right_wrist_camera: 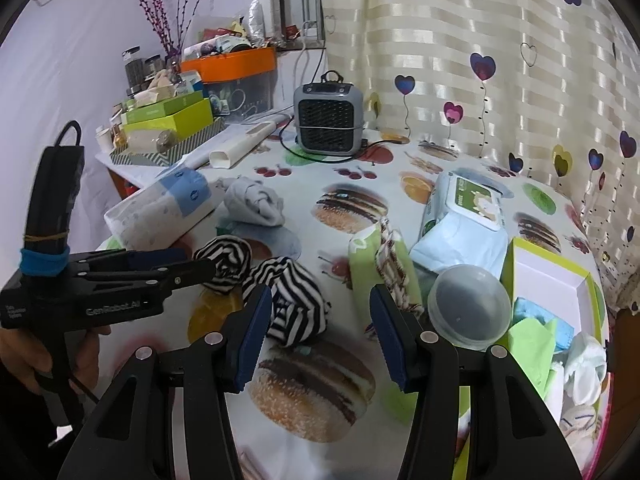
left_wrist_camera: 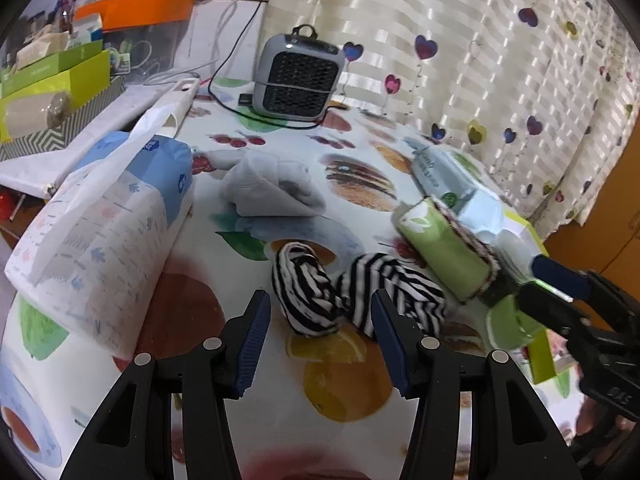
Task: Organize soft objects
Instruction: 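Grasp the green cloth bundle tied with braided rope with the right gripper, then grasp the black-and-white striped cloth with the left gripper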
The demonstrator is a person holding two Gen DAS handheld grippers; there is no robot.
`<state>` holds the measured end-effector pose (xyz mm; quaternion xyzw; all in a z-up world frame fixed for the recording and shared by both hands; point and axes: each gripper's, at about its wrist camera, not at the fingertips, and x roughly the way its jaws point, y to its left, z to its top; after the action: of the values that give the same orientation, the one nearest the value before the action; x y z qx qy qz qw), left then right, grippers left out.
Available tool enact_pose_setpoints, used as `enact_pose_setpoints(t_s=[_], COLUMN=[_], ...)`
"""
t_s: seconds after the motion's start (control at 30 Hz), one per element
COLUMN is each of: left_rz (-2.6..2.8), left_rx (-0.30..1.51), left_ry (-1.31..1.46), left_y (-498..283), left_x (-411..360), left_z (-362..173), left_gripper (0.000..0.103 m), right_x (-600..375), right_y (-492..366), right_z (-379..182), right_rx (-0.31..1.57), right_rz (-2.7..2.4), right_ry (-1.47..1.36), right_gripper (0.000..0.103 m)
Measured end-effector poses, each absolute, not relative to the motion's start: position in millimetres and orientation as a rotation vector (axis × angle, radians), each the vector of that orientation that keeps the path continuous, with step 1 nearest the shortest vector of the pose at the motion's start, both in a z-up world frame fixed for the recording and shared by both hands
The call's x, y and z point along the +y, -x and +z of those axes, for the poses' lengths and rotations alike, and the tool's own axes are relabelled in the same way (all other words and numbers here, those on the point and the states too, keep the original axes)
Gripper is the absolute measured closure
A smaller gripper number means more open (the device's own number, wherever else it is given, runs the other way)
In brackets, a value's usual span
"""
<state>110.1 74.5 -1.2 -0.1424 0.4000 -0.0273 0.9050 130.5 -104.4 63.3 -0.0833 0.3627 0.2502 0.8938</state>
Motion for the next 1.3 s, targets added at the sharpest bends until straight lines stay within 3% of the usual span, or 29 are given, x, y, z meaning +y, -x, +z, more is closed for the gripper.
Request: enact_pose_setpoints(t_s=[0.3,0.47,0.57,1.1,1.17,1.3], left_rz=[-0.011,-0.005,-0.009,-0.028,-0.029,-0.025], left_rx=[0.844,0.857,0.854,0.850,0.849,0.843], left_ry=[0.291,0.279,0.272,0.292,0.293,0.291], left_y=[-128.7,-131.5,-131.1,-129.9,-129.2,-128.5], left_x=[81.1,82.5,81.7,84.9,85.2,85.5], left_z=[-16.2,-21.4,-22.2,-21.8,-21.9,-21.3], left_gripper=[0.053,0.079,0.085,0.087,0.087,0.090], right_x=[-107.6,-102.4,-98.7,-68.4,-67.8,-69.3], right_y=[-158.3,-180.0,-191.5,-226.1,-226.8,-223.1], right_z=[62.1,56.2,50.9,14.5,11.6,15.1], right_rx=[0.789,0.823,0.850,1.010,1.016,0.987], right_rz=[0.447,0.421,0.417,0.388,0.392,0.395], right_ry=[0.187,0.231,0.262,0.498,0.497,0.492], right_gripper=[0.051,0.051,0.051,0.051,0.064,0.079])
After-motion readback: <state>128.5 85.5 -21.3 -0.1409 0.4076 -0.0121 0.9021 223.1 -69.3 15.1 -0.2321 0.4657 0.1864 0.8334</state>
